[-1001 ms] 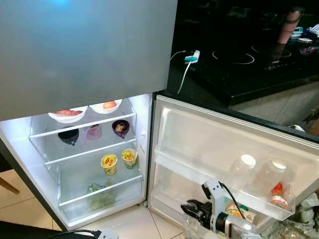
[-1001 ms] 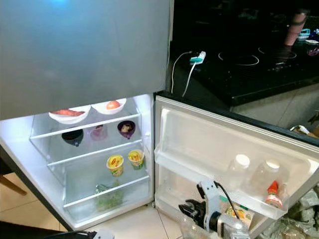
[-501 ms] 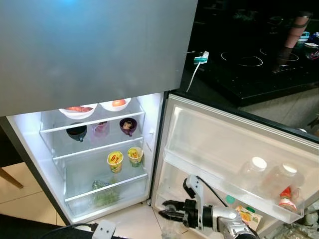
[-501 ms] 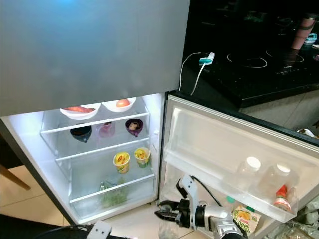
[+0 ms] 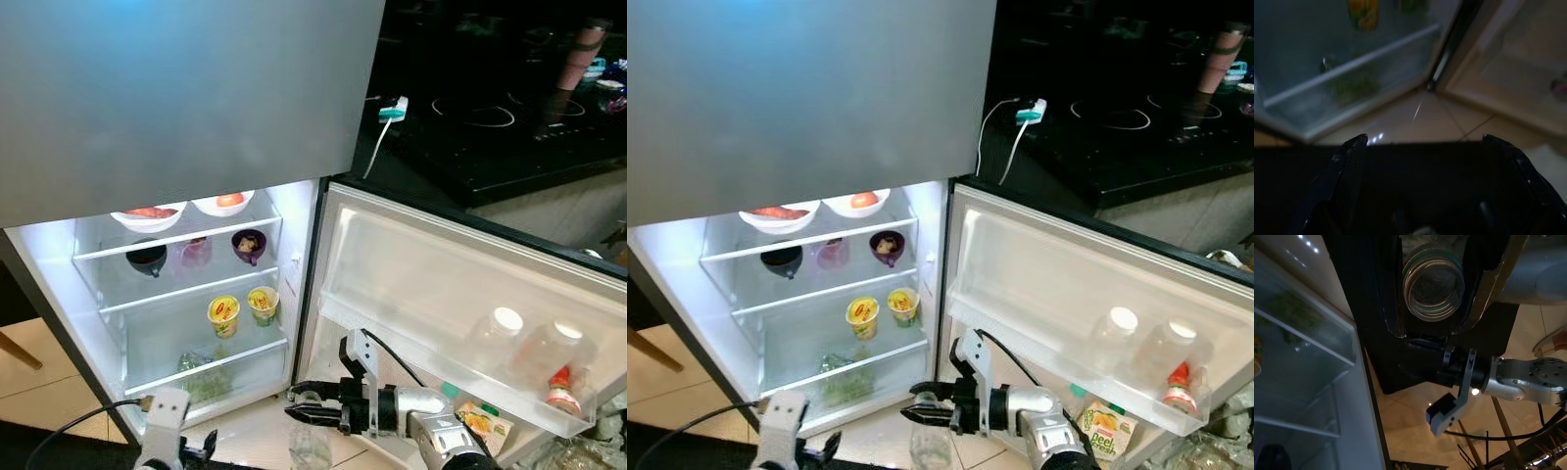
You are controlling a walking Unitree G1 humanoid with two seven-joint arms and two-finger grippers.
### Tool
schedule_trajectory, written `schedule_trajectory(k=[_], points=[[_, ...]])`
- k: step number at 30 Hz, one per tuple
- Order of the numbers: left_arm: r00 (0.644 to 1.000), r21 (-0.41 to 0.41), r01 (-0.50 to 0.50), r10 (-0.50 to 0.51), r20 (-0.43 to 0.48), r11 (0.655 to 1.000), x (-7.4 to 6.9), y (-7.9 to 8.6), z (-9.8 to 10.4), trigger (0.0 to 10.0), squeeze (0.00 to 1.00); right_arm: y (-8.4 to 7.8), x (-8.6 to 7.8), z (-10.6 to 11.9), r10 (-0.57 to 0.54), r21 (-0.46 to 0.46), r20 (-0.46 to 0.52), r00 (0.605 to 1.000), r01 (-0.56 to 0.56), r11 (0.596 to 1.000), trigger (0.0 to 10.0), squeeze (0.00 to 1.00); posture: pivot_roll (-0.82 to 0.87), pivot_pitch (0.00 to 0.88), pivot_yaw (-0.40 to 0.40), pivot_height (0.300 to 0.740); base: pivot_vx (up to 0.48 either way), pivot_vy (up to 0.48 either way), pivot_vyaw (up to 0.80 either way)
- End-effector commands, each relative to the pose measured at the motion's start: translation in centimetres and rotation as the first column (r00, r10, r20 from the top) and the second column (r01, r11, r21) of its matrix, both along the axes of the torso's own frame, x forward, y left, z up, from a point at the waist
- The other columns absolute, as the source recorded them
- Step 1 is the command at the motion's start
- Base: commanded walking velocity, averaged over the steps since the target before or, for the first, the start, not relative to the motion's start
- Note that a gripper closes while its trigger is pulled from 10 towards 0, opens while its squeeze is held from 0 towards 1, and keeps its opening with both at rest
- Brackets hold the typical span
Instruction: Restocking fridge
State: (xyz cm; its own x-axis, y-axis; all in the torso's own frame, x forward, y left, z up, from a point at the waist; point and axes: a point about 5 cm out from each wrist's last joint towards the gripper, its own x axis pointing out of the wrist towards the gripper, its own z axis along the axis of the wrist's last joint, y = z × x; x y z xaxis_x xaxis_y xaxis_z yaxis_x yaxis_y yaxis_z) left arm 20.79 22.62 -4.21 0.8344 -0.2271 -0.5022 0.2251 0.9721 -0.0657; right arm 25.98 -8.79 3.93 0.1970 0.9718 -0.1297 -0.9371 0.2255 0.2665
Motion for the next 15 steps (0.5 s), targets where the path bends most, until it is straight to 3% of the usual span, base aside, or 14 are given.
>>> schedule_trajectory(k=[1,9,15], points=[[0.998,0.015,0.019,-0.020,0.065,1.000,1.0,1.0,1.2,10.0,0.00,0.3,0.0,0.2,0.001,-0.001,0.005,1.000,-0.001,1.000,10.0,0.00,-0.02,0.014,-0.061,0.721,0.000,0.000,0.00],[0.976,0.063,0.146,-0.154,0.157,0.987,2.7,0.8,3.1,10.0,0.00,1.0,0.2,0.8,0.012,-0.004,0.044,0.999,-0.012,1.000,10.0,0.00,-0.01,0.021,-0.058,0.697,0.000,0.000,0.00],[0.944,0.072,0.242,-0.252,0.212,0.968,3.6,-0.4,4.0,10.0,0.00,1.3,1.6,1.9,-0.094,-0.005,0.121,0.988,0.095,0.995,10.0,0.00,-0.01,0.023,-0.058,0.673,0.000,0.000,0.00]])
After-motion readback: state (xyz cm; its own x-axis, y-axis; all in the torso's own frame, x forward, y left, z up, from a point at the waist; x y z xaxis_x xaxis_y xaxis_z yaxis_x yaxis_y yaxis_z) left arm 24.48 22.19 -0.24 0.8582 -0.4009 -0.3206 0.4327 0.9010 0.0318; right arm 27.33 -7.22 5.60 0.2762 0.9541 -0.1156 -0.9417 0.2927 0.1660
